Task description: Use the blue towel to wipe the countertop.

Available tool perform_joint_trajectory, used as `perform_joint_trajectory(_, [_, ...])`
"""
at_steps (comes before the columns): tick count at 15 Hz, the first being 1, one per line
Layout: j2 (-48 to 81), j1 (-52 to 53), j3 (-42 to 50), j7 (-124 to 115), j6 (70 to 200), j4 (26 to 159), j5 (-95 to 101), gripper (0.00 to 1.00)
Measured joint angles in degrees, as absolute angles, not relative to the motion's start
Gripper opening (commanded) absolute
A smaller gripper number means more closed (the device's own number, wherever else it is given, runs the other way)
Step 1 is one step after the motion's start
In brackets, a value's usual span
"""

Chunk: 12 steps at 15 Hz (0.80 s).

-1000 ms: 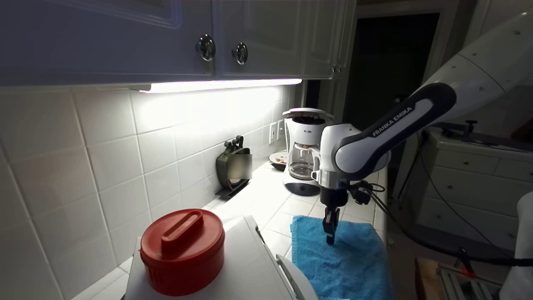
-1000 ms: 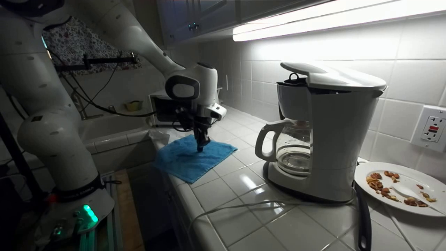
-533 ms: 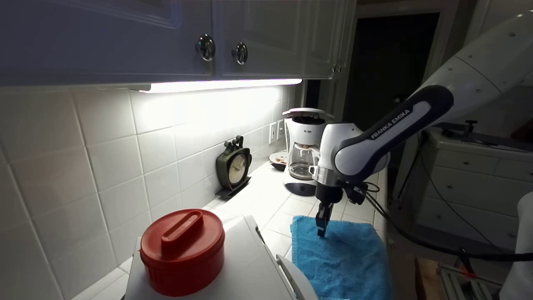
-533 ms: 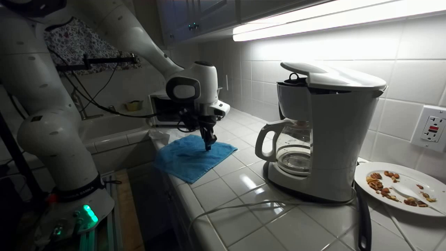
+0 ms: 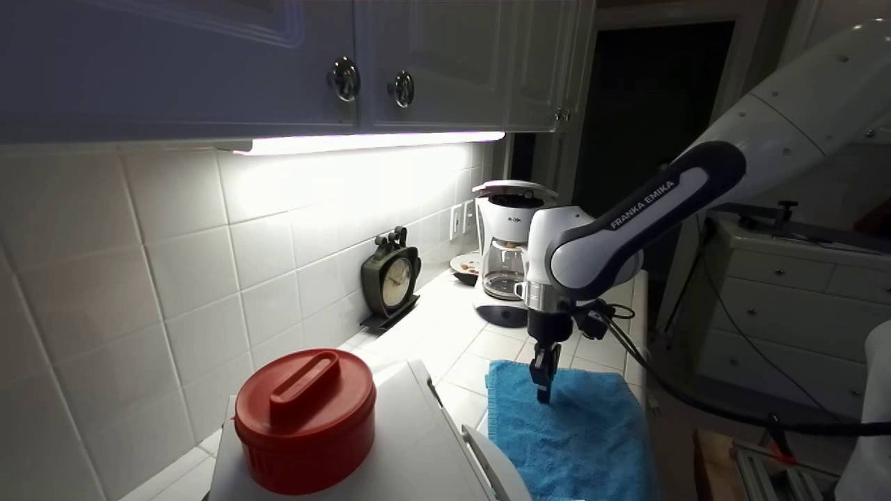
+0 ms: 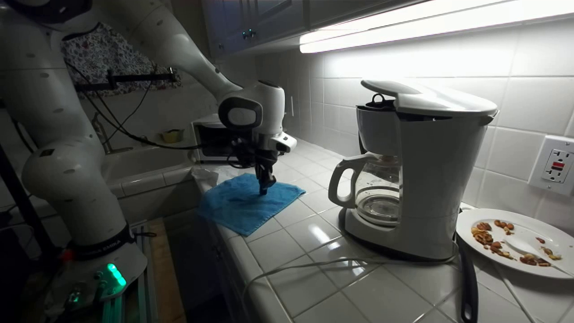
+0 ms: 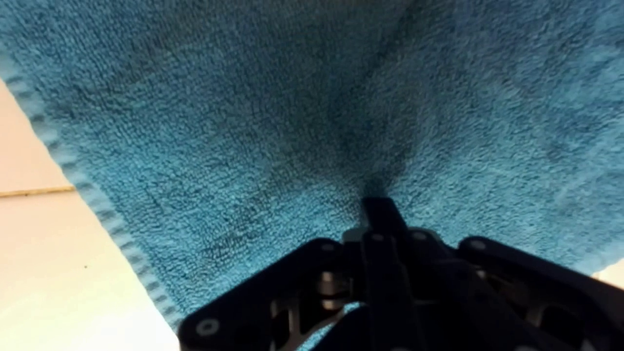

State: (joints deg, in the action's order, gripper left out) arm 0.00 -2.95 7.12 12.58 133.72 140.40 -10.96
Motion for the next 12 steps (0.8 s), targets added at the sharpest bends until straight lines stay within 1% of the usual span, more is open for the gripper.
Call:
perform_joint_trajectory(8, [1.2, -3.0, 6.8, 12.0, 133.5, 139.9, -10.9, 0.00])
perform_joint_trajectory(12, [1.5, -3.2, 6.8, 10.9, 136.0, 139.8, -10.9, 0.00])
